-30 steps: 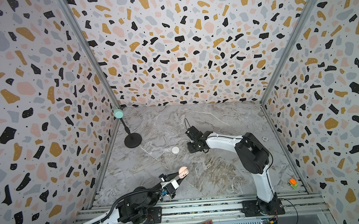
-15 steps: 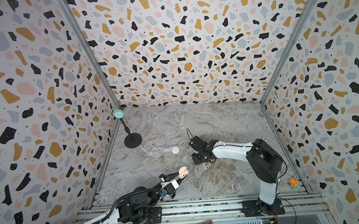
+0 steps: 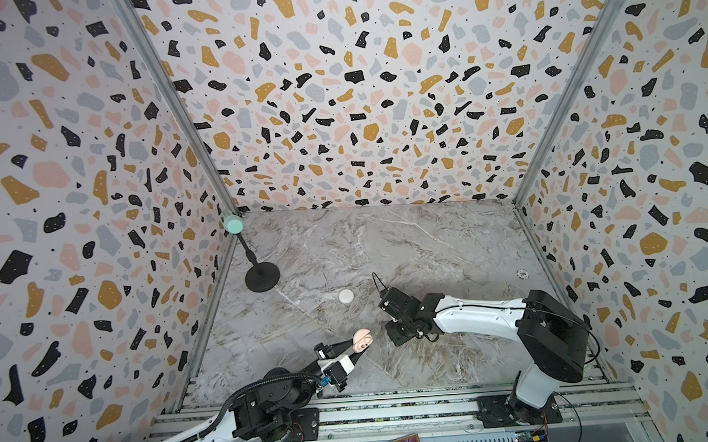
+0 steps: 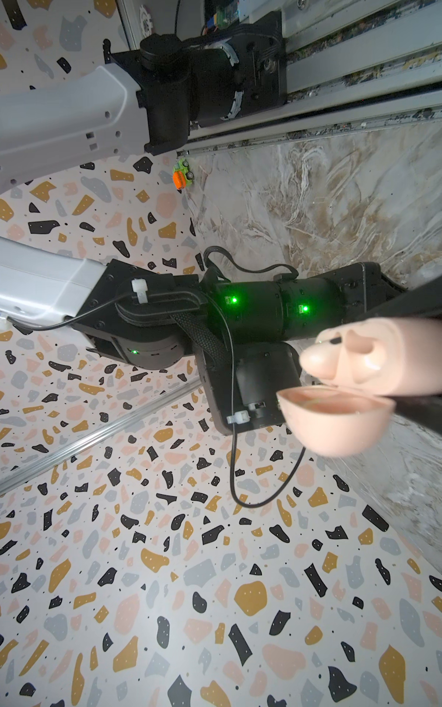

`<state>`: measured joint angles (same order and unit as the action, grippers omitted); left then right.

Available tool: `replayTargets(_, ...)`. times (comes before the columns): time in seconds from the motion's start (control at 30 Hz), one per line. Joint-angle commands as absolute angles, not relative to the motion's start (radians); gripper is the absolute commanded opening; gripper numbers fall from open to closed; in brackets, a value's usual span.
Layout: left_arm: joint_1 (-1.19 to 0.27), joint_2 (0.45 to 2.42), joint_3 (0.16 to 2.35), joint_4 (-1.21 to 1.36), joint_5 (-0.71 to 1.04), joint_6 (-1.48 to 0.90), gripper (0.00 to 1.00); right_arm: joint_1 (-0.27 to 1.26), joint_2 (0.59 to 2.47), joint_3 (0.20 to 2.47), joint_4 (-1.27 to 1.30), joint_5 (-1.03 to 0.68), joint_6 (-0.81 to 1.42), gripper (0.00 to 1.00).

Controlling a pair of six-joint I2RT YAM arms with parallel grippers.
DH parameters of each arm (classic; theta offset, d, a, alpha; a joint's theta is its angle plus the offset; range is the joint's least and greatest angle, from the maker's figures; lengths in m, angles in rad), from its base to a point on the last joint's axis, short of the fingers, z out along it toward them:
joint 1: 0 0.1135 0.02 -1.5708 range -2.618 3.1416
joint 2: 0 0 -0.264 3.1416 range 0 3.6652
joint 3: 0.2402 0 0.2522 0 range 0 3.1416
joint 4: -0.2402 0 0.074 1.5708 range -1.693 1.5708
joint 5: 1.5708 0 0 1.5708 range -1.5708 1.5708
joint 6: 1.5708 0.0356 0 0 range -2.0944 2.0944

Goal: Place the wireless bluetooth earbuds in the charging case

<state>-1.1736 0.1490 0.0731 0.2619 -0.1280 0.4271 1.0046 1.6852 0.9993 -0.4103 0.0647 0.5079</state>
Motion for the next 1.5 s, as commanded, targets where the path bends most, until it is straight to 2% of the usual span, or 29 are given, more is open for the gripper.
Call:
replayTargets(0.0, -1.173, 0.15, 0.066, 0.298, -0.127, 0.434, 0.0, 1.015, 1.659, 0.987, -0.418, 0.075, 0.511, 0.19)
replayTargets(0.33, -1.175, 0.152, 0.066, 0.297, -0.128, 0.436, 0.0, 1.034, 1.671, 0.966, -0.414, 0.077, 0.513, 0.19)
replayTargets(0.9, -1.174, 0.15, 0.068, 0.297, -0.127, 0.437, 0.0, 1.045, 1.616, 0.978, -0.426, 0.062, 0.528, 0.28)
replayTargets(1.1, -1.174, 0.15, 0.068, 0.296, -0.128, 0.438, 0.0, 1.047, 1.606, 0.979, -0.394, 0.003, 0.587, 0.29)
replayTargets(1.47, -1.174, 0.149, 0.068, 0.295, -0.126, 0.438, 0.0, 1.045, 1.591, 0.964, -0.394, 0.059, 0.707, 0.28)
